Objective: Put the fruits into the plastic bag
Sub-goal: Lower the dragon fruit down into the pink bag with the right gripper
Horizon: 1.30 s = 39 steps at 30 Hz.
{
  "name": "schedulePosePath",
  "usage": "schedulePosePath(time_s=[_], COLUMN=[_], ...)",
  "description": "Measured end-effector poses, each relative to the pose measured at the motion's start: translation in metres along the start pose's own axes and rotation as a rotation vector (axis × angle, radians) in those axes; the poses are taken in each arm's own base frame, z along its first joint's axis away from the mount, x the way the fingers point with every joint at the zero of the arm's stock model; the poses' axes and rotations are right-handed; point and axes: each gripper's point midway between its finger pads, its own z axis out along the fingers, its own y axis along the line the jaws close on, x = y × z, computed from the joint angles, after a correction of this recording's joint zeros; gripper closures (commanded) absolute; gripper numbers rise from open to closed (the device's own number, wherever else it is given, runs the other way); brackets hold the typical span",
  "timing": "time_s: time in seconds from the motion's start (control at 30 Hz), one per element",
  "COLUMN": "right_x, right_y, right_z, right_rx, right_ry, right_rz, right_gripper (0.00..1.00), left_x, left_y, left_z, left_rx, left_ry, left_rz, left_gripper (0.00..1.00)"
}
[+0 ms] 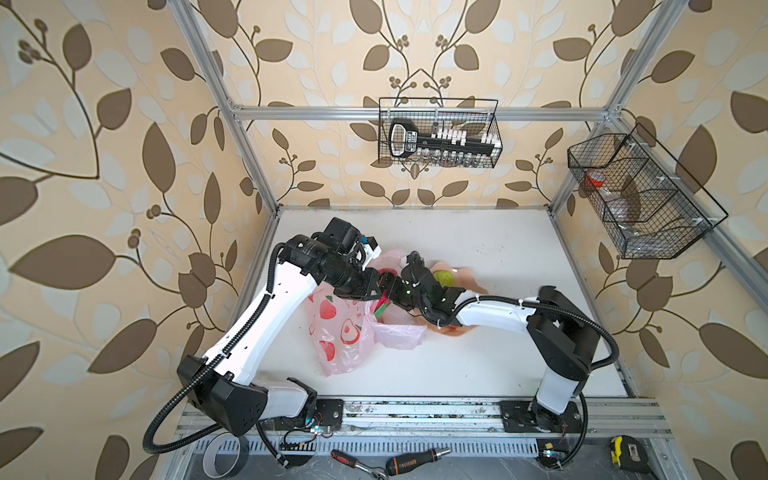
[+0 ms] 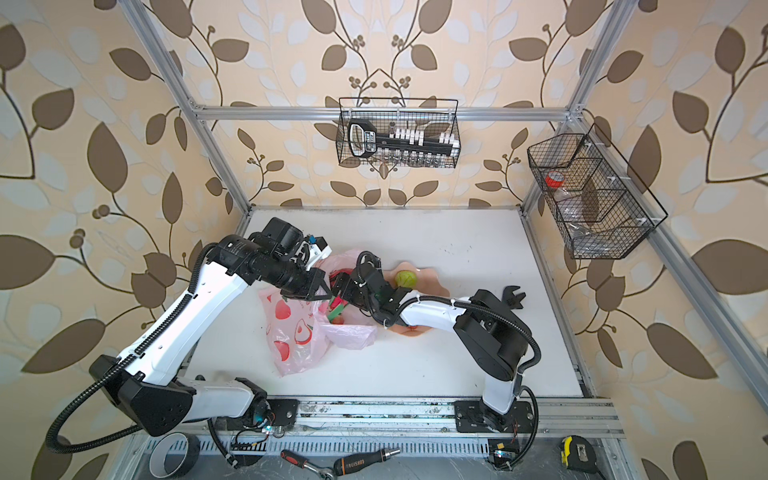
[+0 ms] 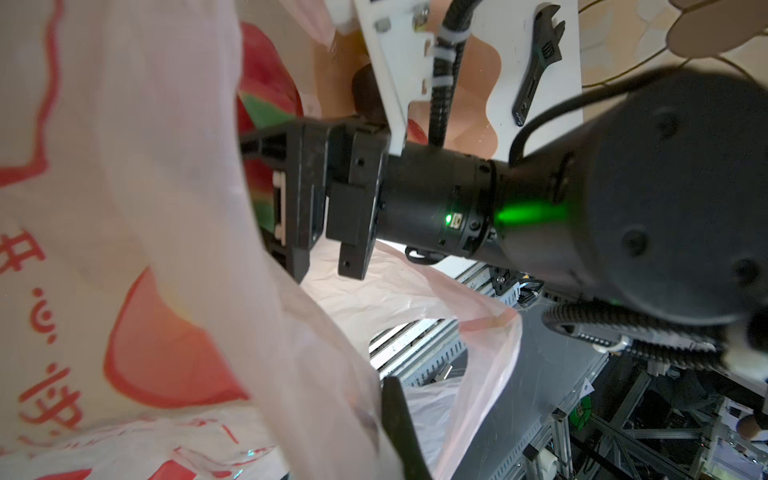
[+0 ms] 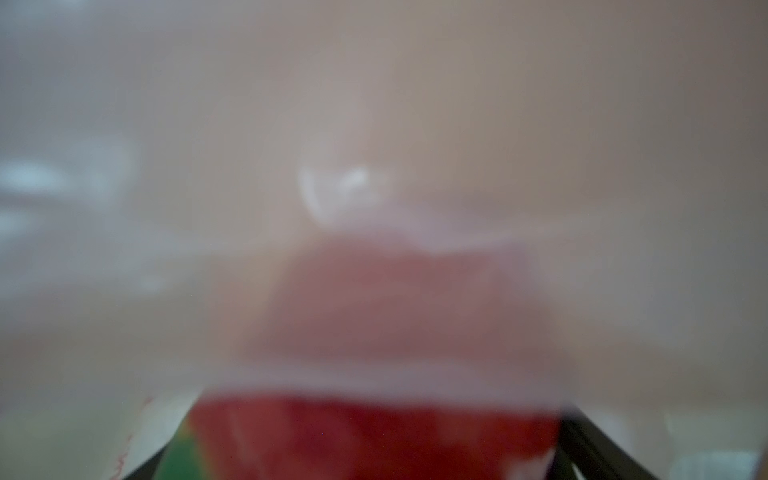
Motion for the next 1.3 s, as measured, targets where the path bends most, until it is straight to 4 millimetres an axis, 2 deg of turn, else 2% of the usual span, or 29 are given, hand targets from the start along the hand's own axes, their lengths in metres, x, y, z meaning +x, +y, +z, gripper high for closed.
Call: schedulePosePath(time_s=[0.17,0.5,0.6,0.8,1.0,1.03,1.3], right_x=[0.031,0.07,0.078,0.09,0.097,0.098,0.098], right_y=[0.005,0.01,0.016,0.025,0.027,0.026,0.019], right_z=[0.004,0.012,0.017,0.026,0.026,0.025,0.023], right_rx=[-0.009,-0.016,-0.024,-0.028,-0.019,-0.015,0.005], right_ry=[0.071,0.168,0.195,0.254,0.296,0.302,0.317], right_rz=[0.002,0.053,0.065,0.067,0.057,0.054,0.015], right_gripper=[0.56,0.54,0.48,0.24,0.09,0.05,0.0], left_x=[-0.002,-0.005,-0.003,0.002,0.006,0.006,0.008], left_y=[0.007,0.018,0.02,0.022,0.021,0.021,0.022], left_z=[0.0,0.0,-0.001,-0.002,-0.005,-0.005,-0.005], left_rx=[-0.043,-0.1,-0.111,-0.113,-0.11,-0.11,-0.109], left_ry=[-0.013,-0.034,-0.037,-0.043,-0.053,-0.053,-0.057], left_rz=[0.0,0.002,0.002,0.002,0.005,0.005,0.004], left_gripper=[1.0,1.0,1.0,1.0,1.0,1.0,1.0])
